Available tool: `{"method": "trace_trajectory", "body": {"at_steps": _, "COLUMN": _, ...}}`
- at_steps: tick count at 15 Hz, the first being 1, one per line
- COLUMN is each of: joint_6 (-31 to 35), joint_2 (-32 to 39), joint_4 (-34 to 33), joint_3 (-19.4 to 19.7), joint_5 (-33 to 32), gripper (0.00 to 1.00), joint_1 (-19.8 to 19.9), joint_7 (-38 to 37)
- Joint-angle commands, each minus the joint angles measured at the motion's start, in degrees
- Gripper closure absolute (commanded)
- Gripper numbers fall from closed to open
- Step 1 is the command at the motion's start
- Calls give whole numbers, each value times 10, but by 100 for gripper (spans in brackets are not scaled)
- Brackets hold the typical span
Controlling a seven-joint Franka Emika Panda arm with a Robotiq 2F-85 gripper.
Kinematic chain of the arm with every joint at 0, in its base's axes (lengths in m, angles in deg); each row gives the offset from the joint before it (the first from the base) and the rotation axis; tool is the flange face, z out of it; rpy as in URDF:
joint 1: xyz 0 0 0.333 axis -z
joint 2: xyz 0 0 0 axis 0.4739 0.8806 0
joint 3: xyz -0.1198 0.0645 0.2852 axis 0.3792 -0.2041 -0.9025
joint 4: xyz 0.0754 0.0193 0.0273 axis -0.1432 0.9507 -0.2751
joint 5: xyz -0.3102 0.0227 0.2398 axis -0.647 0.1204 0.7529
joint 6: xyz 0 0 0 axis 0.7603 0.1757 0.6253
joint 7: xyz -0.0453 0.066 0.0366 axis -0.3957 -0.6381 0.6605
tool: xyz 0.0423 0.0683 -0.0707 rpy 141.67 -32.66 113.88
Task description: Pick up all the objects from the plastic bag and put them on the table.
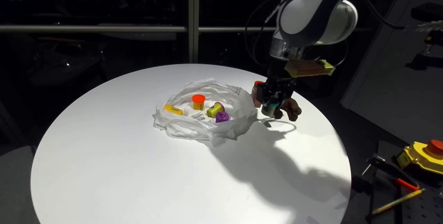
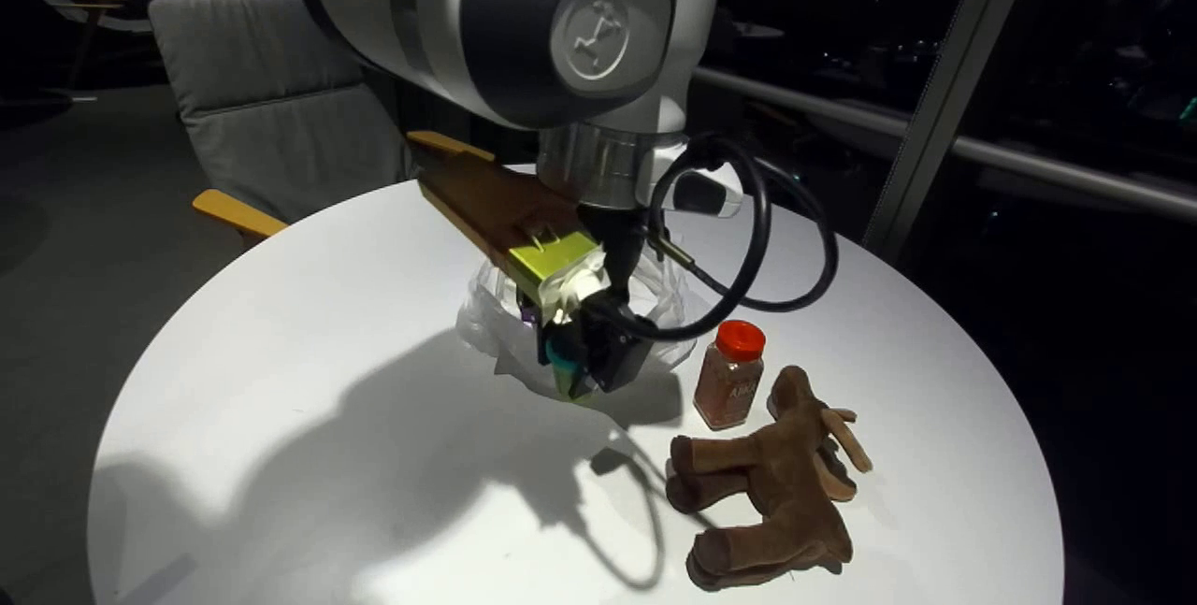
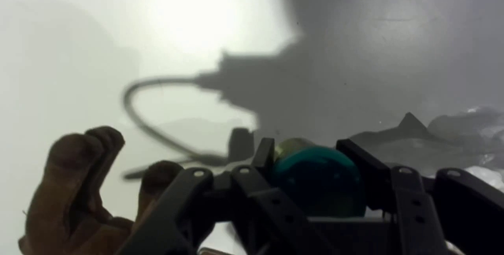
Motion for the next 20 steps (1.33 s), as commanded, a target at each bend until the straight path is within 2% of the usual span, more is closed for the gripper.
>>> {"method": "trace_trajectory", "body": {"at_steps": 1, "joint_6": 34, "joint_2": -112, "joint_4": 137, "joint_3": -3, "joint_5": 20, "gripper": 79, "joint_1": 20, "joint_7": 47}}
{"method": "trace_trajectory", "body": {"at_steps": 2, "joint_6": 109, "joint_2": -87, "joint_4": 176, "joint_3": -9, "joint_5": 14, "gripper": 79, "joint_1": -8, "joint_7": 12}}
{"method": "trace_trajectory", "body": {"at_steps": 5, "joint_6": 183, "joint_2": -28, "joint_4": 184, "joint_3": -39, "joint_5": 29, "gripper": 79, "joint_1": -18, "joint_7": 12}}
{"method": "trace_trajectory", "body": {"at_steps": 6, "joint_6": 130, "joint_2": -59, "joint_4": 154, "joint_3": -22, "joint_5": 14, "gripper": 79, "joint_1": 12, "joint_7": 48}}
{"method": "trace_trajectory", "body": {"at_steps": 8, "joint_6": 134, "joint_2": -34, "joint_4": 127, "joint_3": -12, "joint_5": -6, "gripper": 79, "joint_1": 0, "joint_7": 34}}
{"method": "trace_trajectory", "body": {"at_steps": 12, "joint_6": 129, "joint_2": -35, "joint_4": 84, "joint_3": -5, "joint_5": 8, "gripper": 79, "joint_1": 21, "joint_7": 41}}
{"method": "trace_trajectory", "body": {"at_steps": 14, "joint_6": 96, "joint_2": -48, "joint_4": 65, "joint_3": -17, "joint_5": 25, "gripper": 79, "joint_1": 44, "joint_7": 68}}
{"method": "trace_trajectory", "body": {"at_steps": 20, "joint_6": -7, "joint_2": -26, "joint_4": -17, "joint_3": 0, "joint_5": 20, "gripper": 79, "joint_1": 69, "joint_7": 101}}
